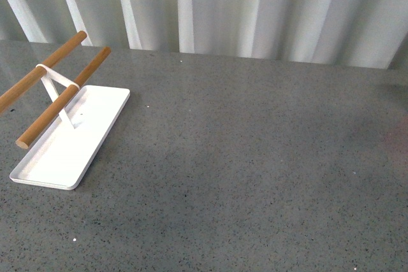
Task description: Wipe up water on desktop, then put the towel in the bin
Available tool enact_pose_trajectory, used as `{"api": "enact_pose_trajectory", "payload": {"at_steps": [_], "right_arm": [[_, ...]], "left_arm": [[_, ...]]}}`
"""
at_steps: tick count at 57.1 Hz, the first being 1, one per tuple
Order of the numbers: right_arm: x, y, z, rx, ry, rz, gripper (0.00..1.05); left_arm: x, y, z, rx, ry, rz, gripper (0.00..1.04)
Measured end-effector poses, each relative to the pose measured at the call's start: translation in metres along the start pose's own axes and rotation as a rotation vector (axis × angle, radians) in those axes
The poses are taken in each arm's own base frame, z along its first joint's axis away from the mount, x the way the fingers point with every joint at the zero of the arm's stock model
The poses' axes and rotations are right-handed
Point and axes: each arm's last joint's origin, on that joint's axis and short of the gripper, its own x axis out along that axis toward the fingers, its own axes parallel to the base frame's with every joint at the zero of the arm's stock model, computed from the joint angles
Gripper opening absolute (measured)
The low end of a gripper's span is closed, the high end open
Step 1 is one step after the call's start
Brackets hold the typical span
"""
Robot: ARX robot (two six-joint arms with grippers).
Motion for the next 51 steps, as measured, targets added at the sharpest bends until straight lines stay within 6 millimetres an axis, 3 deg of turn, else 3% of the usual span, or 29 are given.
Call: {"api": "enact_pose_trajectory", "payload": {"at_steps": [3,15,20,30,35,43,51], "right_arm": [[0.006,0.0,-0.008,-0.006,0.055,-0.017,0.04],[0.02,0.005,-0.04,0.016,0.22,0.049,0.36],[0.021,0.006,-0.045,0.022,0.237,0.049,0.49],[0.021,0.006,-0.048,0.062,0.265,0.075,0.86],[0.018,0.006,-0.046,0.074,0.264,0.087,0.99],[0.005,0.006,-0.034,0.095,0.233,0.114,0.97],[-0.024,0.005,-0.001,0.109,0.124,0.145,0.98]], "left_arm": [[0.0,0.0,0.0,0.0,0.0,0.0,0.98],[0.0,0.0,0.0,0.0,0.0,0.0,0.98],[0.0,0.0,0.0,0.0,0.0,0.0,0.98],[0.0,0.0,0.0,0.0,0.0,0.0,0.98],[0.0,0.0,0.0,0.0,0.0,0.0,0.98],[0.0,0.0,0.0,0.0,0.0,0.0,0.98],[0.0,0.0,0.0,0.0,0.0,0.0,0.98]]}}
